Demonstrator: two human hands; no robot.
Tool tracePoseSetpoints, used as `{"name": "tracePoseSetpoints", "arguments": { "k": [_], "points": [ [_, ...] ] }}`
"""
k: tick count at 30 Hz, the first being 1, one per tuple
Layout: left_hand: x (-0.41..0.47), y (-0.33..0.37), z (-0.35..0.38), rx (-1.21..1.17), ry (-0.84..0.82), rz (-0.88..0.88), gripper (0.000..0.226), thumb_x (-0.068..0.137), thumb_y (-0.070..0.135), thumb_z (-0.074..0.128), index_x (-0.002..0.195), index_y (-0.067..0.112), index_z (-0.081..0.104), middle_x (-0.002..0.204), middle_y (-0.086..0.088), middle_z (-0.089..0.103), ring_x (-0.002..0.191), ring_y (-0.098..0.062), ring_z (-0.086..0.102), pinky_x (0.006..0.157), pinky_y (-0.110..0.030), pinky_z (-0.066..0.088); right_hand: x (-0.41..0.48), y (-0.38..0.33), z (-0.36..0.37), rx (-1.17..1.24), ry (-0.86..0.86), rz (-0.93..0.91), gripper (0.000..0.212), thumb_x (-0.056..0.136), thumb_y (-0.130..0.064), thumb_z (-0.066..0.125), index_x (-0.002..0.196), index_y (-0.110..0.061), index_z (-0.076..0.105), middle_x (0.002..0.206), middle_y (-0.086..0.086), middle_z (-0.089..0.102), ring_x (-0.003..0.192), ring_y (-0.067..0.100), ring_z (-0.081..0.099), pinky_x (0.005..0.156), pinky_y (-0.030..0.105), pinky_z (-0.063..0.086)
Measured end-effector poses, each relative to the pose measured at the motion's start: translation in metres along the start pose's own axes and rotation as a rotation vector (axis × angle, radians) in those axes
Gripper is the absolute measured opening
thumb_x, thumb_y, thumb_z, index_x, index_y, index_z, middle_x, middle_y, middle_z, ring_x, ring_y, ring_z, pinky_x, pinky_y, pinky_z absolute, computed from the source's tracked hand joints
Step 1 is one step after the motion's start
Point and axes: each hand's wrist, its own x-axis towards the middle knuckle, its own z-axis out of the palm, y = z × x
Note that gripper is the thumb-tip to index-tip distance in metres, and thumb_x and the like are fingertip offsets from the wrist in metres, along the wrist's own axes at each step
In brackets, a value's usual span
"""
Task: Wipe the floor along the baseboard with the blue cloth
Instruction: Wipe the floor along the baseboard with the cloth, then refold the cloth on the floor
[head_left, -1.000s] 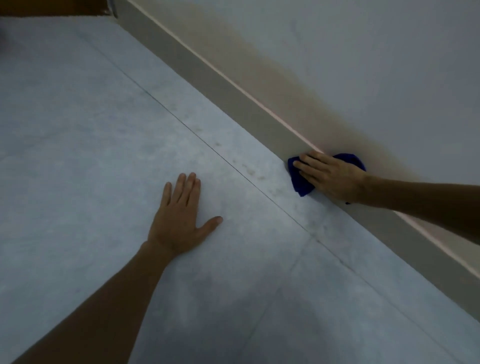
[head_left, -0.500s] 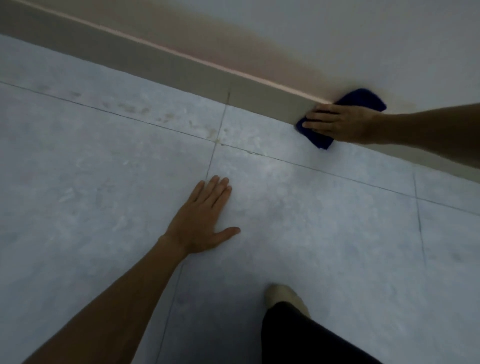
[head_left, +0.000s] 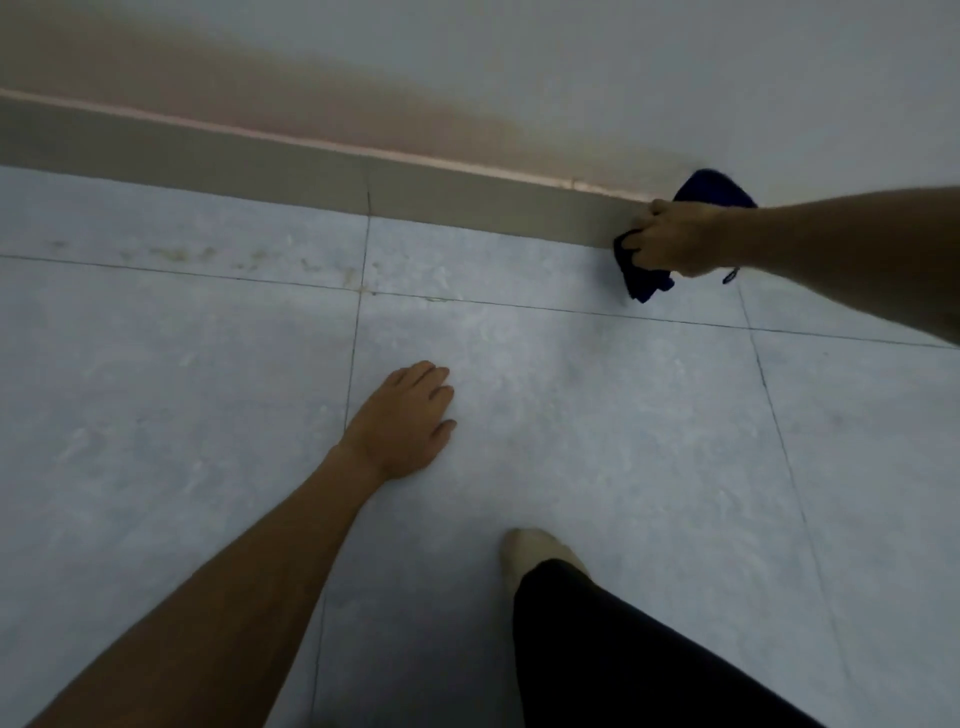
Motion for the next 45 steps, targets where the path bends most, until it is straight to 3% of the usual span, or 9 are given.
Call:
{"name": "tracePoseSetpoints", "arguments": {
  "k": [2, 4, 11, 17, 21, 25, 30, 37, 45],
  "points": [
    [0.017, 0.001, -0.013, 0.019, -0.029, 0.038, 0.013, 0.087, 0.011, 0.059, 0.077, 0.006, 0.067, 0.086, -0.015, 0.069, 0.083, -0.033, 0.064, 0.069, -0.041, 0.055, -0.01, -0.013, 0.001, 0.041, 0.02, 0.039, 0.036, 0.091, -0.025, 0.063, 0.127, -0.026, 0.06, 0.136, -0.006, 0.056, 0.123, 0.023, 0.05, 0.102, 0.035, 0.041],
    [0.034, 0.005, -0.031, -0.014, -0.093, 0.006, 0.012, 0.084, -0.001, 0.065, 0.074, 0.004, 0.063, 0.075, -0.014, 0.064, 0.069, -0.033, 0.062, 0.056, -0.038, 0.049, -0.02, -0.04, 0.001, 0.227, 0.099, 0.103, 0.044, 0.089, -0.018, 0.065, 0.132, -0.022, 0.057, 0.138, -0.001, 0.057, 0.122, 0.026, 0.052, 0.1, 0.038, 0.044],
    [0.084, 0.041, -0.073, 0.038, -0.18, -0.052, 0.028, 0.108, 0.033, 0.042, 0.107, 0.009, 0.056, 0.1, -0.011, 0.067, 0.087, -0.031, 0.064, 0.076, -0.04, 0.051, -0.08, -0.13, -0.031, 0.717, 0.394, 0.13, 0.044, 0.08, -0.002, 0.063, 0.123, -0.007, 0.062, 0.131, 0.013, 0.063, 0.116, 0.034, 0.058, 0.087, 0.05, 0.054],
    [0.096, 0.072, -0.078, 0.019, -0.23, -0.06, 0.041, 0.11, 0.039, 0.03, 0.095, 0.013, 0.058, 0.087, -0.005, 0.058, 0.08, -0.024, 0.06, 0.078, -0.038, 0.051, -0.129, -0.153, -0.024, 0.704, 0.376, 0.089, 0.037, 0.078, 0.001, 0.056, 0.113, -0.008, 0.064, 0.118, 0.007, 0.065, 0.103, 0.029, 0.06, 0.084, 0.045, 0.052],
    [0.108, 0.098, -0.081, -0.111, -0.162, 0.007, 0.007, 0.1, 0.012, 0.049, 0.1, 0.011, 0.056, 0.097, -0.003, 0.048, 0.086, -0.026, 0.06, 0.073, -0.036, 0.051, -0.129, -0.165, -0.018, 0.794, 0.408, 0.14, 0.036, 0.081, 0.001, 0.061, 0.116, -0.007, 0.064, 0.12, 0.009, 0.066, 0.108, 0.03, 0.061, 0.09, 0.044, 0.053],
    [0.105, 0.106, -0.07, -0.181, -0.112, 0.061, 0.042, 0.085, 0.016, 0.07, 0.123, 0.016, 0.053, 0.12, -0.002, 0.057, 0.096, -0.021, 0.057, 0.083, -0.033, 0.053, -0.112, -0.189, -0.006, 0.976, 0.568, 0.215, 0.039, 0.082, 0.006, 0.066, 0.12, -0.001, 0.065, 0.124, 0.02, 0.067, 0.109, 0.035, 0.064, 0.094, 0.043, 0.057],
    [0.089, 0.099, -0.041, -0.057, -0.094, 0.181, 0.056, 0.079, 0.032, 0.069, 0.129, 0.012, 0.056, 0.125, -0.006, 0.06, 0.106, -0.024, 0.059, 0.089, -0.035, 0.051, -0.09, -0.232, 0.013, 1.001, 0.638, 0.238, 0.044, 0.086, 0.0, 0.073, 0.129, 0.001, 0.063, 0.135, 0.023, 0.062, 0.121, 0.038, 0.063, 0.104, 0.042, 0.05],
    [0.059, 0.11, 0.01, -0.002, -0.075, 0.367, 0.046, 0.084, 0.049, 0.065, 0.112, 0.013, 0.062, 0.115, -0.01, 0.062, 0.101, -0.028, 0.058, 0.083, -0.039, 0.049, -0.07, -0.302, 0.036, 1.182, 0.683, 0.496, 0.044, 0.085, -0.014, 0.079, 0.126, -0.008, 0.068, 0.134, 0.014, 0.066, 0.124, 0.035, 0.062, 0.105, 0.049, 0.047],
    [0.048, 0.121, 0.033, 0.004, 0.105, 0.388, 0.019, 0.097, 0.023, 0.054, 0.095, 0.011, 0.068, 0.096, -0.007, 0.067, 0.09, -0.027, 0.062, 0.076, -0.035, 0.05, -0.067, -0.292, 0.039, 1.208, 0.732, 0.492, 0.046, 0.084, -0.014, 0.078, 0.128, -0.008, 0.065, 0.121, 0.01, 0.072, 0.108, 0.032, 0.066, 0.09, 0.045, 0.052]
  ]
}}
